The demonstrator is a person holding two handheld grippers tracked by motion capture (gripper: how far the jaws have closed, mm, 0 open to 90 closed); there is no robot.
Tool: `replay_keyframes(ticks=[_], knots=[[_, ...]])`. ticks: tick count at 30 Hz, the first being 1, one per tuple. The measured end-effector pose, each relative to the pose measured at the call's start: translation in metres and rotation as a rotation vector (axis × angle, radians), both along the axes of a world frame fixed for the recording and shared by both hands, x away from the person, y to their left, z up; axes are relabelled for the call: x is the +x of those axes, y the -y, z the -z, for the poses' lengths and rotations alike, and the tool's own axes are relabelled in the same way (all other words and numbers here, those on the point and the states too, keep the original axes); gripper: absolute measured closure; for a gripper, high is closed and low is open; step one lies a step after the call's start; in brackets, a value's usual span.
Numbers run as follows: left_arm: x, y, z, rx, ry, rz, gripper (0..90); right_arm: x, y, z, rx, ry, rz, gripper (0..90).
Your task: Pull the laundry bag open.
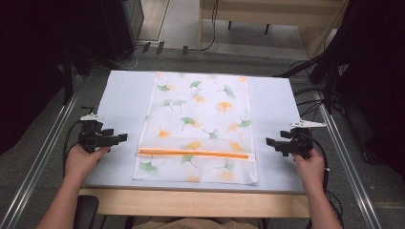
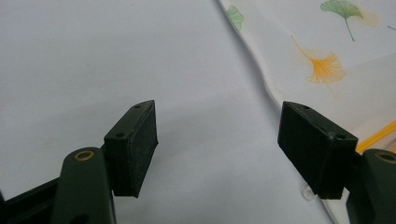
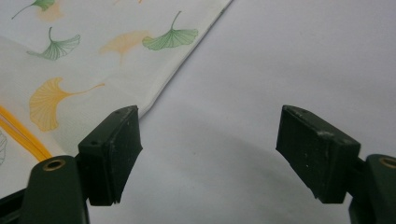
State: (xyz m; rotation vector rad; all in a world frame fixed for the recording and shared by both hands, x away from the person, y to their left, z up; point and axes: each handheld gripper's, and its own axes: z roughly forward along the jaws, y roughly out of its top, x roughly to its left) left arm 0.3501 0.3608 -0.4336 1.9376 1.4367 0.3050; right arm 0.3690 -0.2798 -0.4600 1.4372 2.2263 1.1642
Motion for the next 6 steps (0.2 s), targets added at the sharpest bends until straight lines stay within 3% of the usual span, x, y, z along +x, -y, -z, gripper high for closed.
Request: replay_keyframes(ticks=[6], knots=[[0.0011,0.0006,0.0017,0.001,-0.009,-0.001,27.2,0.0005,-0.0011,0.0013,-0.007,-0.008,-0.007,23.0]])
